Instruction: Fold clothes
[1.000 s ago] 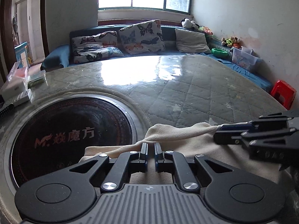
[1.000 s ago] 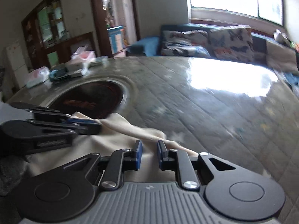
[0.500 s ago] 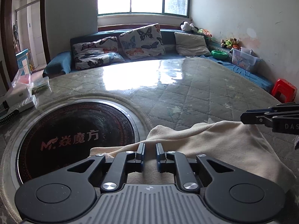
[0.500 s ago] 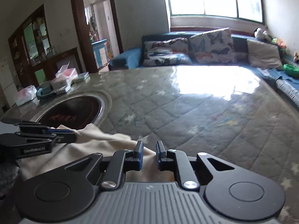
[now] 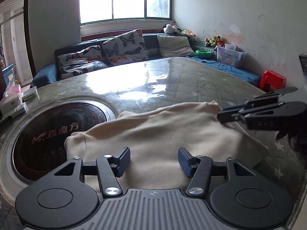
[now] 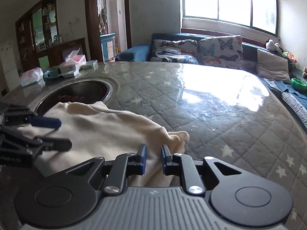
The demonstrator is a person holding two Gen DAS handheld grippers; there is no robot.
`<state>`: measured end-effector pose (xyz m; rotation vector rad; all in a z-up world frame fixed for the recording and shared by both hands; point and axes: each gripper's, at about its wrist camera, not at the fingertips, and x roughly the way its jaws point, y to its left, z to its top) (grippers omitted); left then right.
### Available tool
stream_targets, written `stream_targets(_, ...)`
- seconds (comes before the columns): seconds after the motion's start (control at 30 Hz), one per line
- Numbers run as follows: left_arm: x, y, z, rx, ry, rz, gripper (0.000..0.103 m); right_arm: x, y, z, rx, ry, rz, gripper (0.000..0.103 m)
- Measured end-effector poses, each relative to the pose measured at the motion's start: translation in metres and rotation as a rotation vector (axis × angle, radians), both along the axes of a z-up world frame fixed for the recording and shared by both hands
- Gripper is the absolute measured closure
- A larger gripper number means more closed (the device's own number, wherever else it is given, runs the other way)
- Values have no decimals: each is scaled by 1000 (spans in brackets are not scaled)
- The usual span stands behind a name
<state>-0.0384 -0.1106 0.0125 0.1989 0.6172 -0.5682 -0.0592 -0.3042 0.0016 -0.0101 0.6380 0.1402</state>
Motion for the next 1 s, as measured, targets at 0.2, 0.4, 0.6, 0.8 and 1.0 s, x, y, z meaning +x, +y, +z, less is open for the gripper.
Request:
stream_targets(0.2, -9, 5, 2, -12, -3, 16, 18, -32, 17, 15, -32, -64, 82, 86)
stream_targets(0.4, -15, 13, -2, -9, 5, 44, 16, -49, 23, -10, -32, -33, 75, 84)
stream_targets(0.6, -20, 23, 1, -23, -3, 73, 16, -65, 17, 0, -27, -66, 46, 83)
stream_targets(0.8, -16, 39, 1, -41, -15, 183, 16, -71, 21, 0, -8, -67, 81, 83)
stream_targets(1.0, -6, 61, -8, -35, 21, 294, 16, -68, 21, -2, -40, -40, 65, 82)
